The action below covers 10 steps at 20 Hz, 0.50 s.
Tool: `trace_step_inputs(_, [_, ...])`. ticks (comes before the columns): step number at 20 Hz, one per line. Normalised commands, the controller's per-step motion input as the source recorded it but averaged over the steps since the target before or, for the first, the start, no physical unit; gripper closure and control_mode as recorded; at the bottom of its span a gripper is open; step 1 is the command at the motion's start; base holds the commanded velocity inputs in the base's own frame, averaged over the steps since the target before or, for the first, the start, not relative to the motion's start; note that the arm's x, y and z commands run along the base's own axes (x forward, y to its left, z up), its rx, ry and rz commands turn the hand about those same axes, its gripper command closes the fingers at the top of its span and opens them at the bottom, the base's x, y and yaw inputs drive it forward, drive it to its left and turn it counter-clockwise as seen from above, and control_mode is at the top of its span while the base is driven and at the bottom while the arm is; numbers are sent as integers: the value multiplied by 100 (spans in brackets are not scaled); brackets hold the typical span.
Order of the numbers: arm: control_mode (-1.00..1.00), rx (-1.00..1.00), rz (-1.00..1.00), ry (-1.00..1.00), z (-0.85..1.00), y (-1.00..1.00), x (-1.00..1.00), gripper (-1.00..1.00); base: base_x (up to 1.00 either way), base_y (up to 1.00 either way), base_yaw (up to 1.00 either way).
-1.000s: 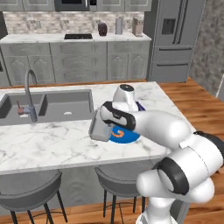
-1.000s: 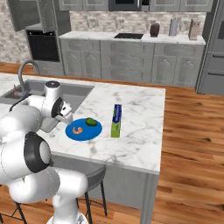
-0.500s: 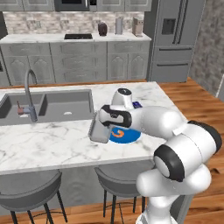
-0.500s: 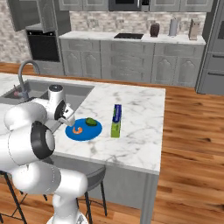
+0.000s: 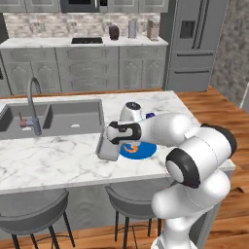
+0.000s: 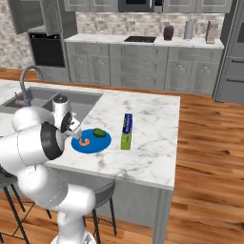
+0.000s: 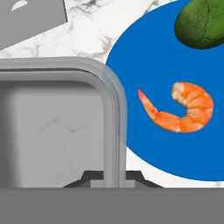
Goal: Retrieve the tupperware and aluminum foil from the cabinet and place them on the dining counter near the plate with shrimp and avocado to prepare for storing leftovers.
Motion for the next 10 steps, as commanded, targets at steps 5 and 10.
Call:
trace_step_inputs(5, [-100, -1, 0, 0, -20, 8, 23, 100, 0, 0, 0])
trace_step_inputs(10, [-100, -1, 0, 0, -21, 7, 24, 100, 0, 0, 0])
